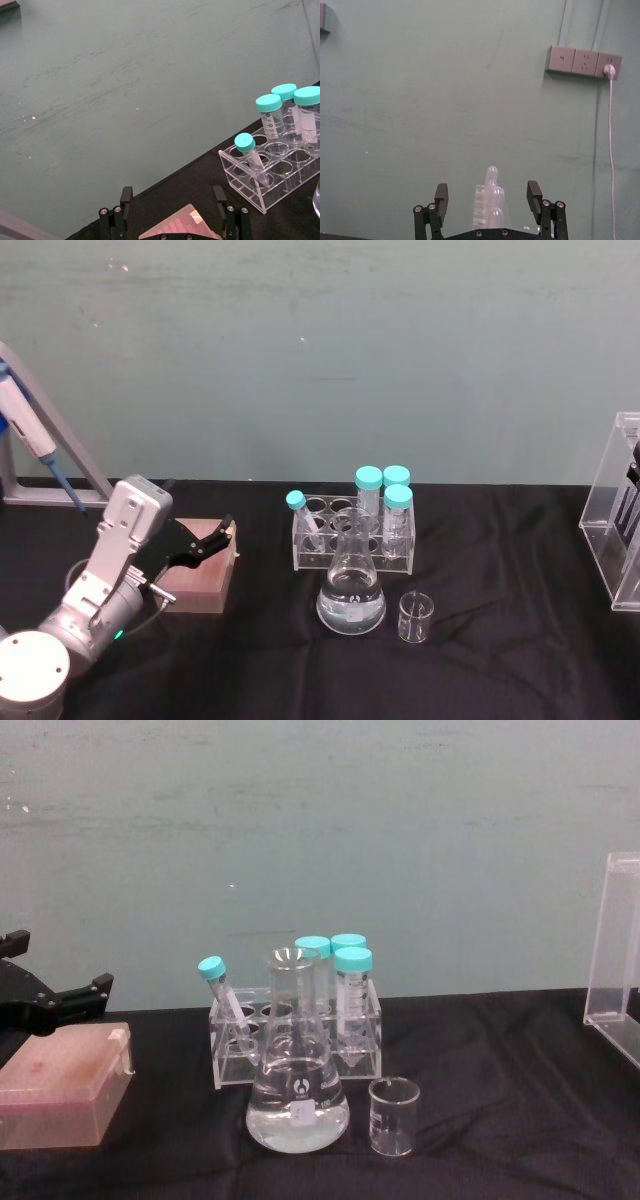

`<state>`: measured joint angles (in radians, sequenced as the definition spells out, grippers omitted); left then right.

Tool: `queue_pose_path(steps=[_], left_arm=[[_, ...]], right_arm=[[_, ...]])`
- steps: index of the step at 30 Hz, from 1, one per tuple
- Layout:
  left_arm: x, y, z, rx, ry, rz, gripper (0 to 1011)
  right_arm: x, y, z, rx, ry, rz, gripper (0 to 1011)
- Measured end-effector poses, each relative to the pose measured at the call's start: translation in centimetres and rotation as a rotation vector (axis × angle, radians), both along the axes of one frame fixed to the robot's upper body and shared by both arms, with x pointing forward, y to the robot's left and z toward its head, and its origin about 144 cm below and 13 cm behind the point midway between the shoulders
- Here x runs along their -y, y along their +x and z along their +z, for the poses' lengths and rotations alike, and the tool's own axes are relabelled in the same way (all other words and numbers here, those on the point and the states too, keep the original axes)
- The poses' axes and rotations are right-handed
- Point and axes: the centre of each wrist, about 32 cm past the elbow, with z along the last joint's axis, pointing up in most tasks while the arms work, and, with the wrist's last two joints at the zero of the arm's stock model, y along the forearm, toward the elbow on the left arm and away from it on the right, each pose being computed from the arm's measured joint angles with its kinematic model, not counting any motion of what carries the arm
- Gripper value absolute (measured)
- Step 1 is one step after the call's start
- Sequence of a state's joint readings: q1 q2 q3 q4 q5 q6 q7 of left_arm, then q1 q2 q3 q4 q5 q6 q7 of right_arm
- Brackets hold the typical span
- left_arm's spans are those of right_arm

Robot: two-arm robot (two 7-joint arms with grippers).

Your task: Place the experimental apparatus aside using one hand.

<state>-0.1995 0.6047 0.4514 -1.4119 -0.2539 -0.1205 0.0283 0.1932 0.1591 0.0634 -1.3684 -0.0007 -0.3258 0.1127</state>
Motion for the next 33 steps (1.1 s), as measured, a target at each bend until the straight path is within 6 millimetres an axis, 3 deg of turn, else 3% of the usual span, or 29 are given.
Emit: queue_pose_path(steps=[15,33], left_arm=[[0.0,0.0,0.0,0.000,0.000,0.000,1000],[0.0,0.0,0.0,0.000,0.000,0.000,1000]], right_arm=[[0.0,-0.4,1.0,0.071,-0.064,0.148,1004],[-0.4,0.7,1.3,-0.001,-0.113,0.434,1004]])
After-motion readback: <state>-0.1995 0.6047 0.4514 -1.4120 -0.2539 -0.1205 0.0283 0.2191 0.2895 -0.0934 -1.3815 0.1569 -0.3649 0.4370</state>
